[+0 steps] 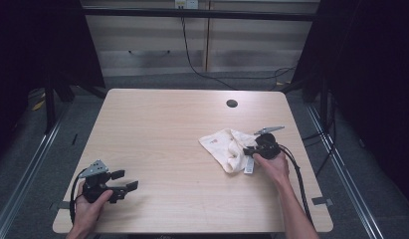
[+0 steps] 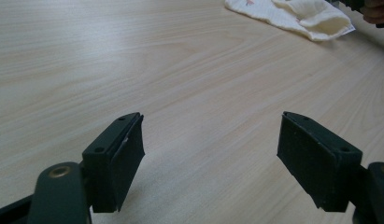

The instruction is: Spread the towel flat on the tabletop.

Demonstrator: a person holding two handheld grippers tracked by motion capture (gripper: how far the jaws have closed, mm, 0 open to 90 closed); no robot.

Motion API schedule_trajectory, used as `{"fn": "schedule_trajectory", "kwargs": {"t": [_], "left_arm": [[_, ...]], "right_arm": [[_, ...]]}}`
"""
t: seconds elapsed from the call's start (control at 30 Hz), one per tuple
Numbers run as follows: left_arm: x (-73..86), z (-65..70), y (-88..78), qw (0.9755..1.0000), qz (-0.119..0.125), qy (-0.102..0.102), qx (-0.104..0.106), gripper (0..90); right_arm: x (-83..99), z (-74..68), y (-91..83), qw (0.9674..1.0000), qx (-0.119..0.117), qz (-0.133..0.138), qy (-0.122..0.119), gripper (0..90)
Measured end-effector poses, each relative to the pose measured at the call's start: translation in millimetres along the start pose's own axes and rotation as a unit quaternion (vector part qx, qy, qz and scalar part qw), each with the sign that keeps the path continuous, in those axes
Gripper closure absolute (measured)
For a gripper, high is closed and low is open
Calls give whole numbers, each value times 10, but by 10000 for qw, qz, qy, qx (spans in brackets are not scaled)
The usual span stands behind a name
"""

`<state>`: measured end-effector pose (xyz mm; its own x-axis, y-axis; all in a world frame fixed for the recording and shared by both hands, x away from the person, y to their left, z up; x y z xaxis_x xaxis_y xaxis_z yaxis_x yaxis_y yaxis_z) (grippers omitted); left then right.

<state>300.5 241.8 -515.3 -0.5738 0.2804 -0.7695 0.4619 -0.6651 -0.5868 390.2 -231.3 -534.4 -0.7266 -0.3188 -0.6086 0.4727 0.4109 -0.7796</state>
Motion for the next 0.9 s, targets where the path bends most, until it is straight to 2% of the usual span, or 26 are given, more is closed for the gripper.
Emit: {"fn": "schedule_trajectory", "kwargs": {"t": [0.07, 0.2, 0.33, 0.43, 0.47, 0.57, 0.67, 0.77, 0.83, 0.9], "left_arm": [[0, 2, 1, 10000, -1, -3, -1, 224], [-5, -4, 9, 10000, -6, -5, -24, 224], [-19, -12, 23, 10000, 10, -62, -12, 224], [-33, 18, 43, 10000, 2, 26, 72, 223], [-35, 60, 64, 9998, -33, 153, 157, 222], [-43, 92, 85, 9997, -30, 170, 190, 181], [-60, 122, 113, 9995, -24, 129, 271, 180], [-63, 150, 114, 9988, -2, 204, 437, 180], [-62, 151, 118, 9991, -37, 213, 368, 191], [-60, 155, 121, 9990, -51, 209, 385, 191]], "right_arm": [[35, -50, -11, 10000, 39, 60, 9, 790], [102, -156, -29, 9998, -111, 180, 55, 794], [158, -293, -45, 9996, -190, 214, -27, 799], [193, -374, -56, 9995, -238, 204, 65, 802], [201, -396, -51, 9993, -254, 264, 10, 803], [222, -458, -59, 9993, -296, 241, 4, 803], [251, -596, -59, 9989, -385, 212, -155, 805], [274, -718, -57, 9985, -464, 202, -217, 805], [288, -792, -55, 9984, -461, 205, -265, 805], [309, -868, -57, 9981, -551, 188, -209, 806]]}}
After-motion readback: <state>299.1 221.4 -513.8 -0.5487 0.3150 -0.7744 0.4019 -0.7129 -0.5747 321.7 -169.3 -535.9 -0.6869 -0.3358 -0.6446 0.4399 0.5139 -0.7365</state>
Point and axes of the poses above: each handheld gripper's, and its own axes: y roughly forward along the jaws, x roughly out of its underside, z roughly to its right, the point moved 5 cm from there along y, roughly forward along the jaws, and after that the axes turned 3 degrees about -z, right-handed, at the moved point
